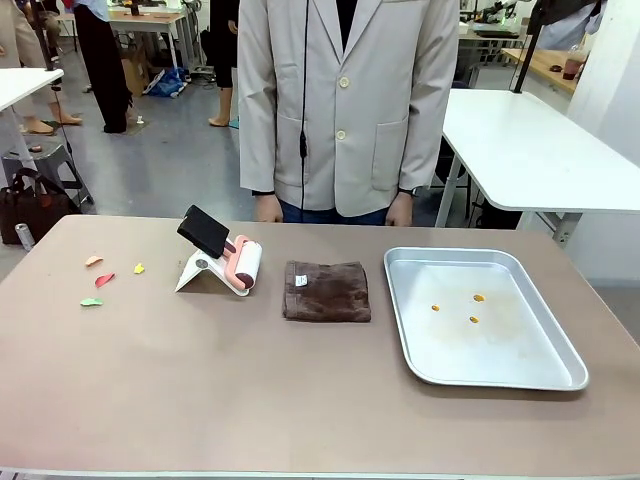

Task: Clean the surface of the table.
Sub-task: Hold the Lint Roller with your left hand and the towel with your right hand.

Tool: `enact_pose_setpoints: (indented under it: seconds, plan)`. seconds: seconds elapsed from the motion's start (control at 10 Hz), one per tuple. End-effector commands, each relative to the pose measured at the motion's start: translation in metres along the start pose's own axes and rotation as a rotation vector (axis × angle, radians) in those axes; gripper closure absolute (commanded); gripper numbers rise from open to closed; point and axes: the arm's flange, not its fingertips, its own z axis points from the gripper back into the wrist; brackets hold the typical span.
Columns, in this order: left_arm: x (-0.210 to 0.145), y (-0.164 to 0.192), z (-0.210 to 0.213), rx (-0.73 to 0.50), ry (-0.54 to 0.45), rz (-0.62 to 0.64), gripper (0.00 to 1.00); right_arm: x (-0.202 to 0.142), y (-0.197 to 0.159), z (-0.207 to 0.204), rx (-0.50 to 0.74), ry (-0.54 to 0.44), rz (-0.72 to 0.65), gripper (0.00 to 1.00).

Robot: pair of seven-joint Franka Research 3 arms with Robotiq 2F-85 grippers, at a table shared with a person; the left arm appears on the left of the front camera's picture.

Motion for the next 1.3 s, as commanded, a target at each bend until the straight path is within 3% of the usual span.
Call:
enact_pose_setpoints:
  seconds: [0.0, 0.2, 0.3, 0.4, 0.6, 0.9, 1.2]
  plan:
    - [0.000, -0.004, -0.006, -0.074, -0.003, -0.008, 0.00, -0.003, -0.001, -0.001, 0.021, -0.026, 0.022, 0.00]
    - [0.004, -0.023, -0.024, -0.088, 0.013, 0.000, 0.00, -0.005, 0.018, -0.005, 0.053, -0.006, 0.066, 0.00]
    - [0.008, -0.040, -0.043, -0.079, 0.040, 0.003, 0.00, -0.013, 0.038, -0.014, 0.013, -0.082, 0.129, 0.00]
    - [0.011, -0.057, -0.059, -0.058, 0.050, 0.006, 0.00, -0.021, 0.057, -0.028, -0.037, -0.098, 0.181, 0.00]
    - [0.020, -0.084, -0.088, 0.007, 0.122, -0.011, 0.00, -0.035, 0.091, -0.060, -0.093, -0.065, 0.254, 0.00]
    - [0.044, -0.105, -0.128, 0.205, 0.196, -0.043, 0.00, -0.054, 0.130, -0.149, -0.120, 0.083, 0.337, 0.00]
    - [0.071, -0.112, -0.191, 0.382, 0.372, -0.074, 0.00, -0.079, 0.173, -0.257, -0.301, 0.287, 0.489, 0.00]
